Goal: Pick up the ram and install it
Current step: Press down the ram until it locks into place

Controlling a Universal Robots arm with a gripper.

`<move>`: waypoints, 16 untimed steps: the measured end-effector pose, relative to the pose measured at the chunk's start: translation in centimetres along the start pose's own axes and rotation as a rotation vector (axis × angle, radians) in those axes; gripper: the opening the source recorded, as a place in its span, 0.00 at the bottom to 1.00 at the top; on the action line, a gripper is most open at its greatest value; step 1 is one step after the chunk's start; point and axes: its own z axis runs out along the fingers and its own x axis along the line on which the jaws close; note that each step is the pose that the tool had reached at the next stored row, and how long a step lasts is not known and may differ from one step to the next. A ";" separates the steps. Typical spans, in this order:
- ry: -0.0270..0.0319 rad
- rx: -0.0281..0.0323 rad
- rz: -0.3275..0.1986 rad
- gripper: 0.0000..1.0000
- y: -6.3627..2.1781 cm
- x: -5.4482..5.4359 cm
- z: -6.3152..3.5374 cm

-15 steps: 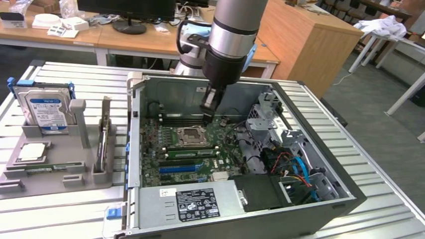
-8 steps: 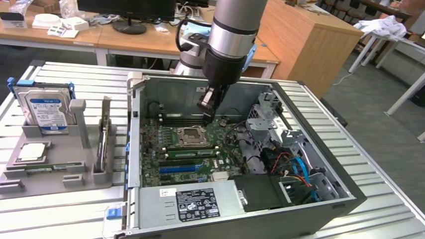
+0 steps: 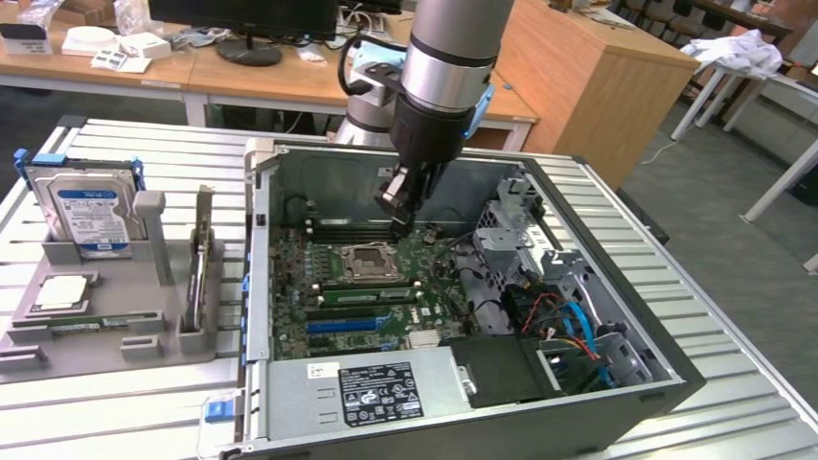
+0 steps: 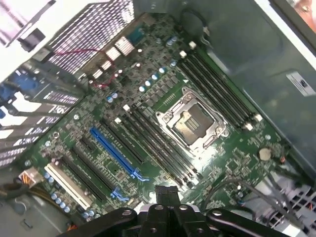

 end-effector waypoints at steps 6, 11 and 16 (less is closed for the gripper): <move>-0.0011 0.0042 0.089 0.11 0.00 0.0 0.01; -0.0021 0.0076 0.160 0.11 0.00 0.0 0.01; -0.0030 0.0105 0.226 0.11 0.00 0.0 0.02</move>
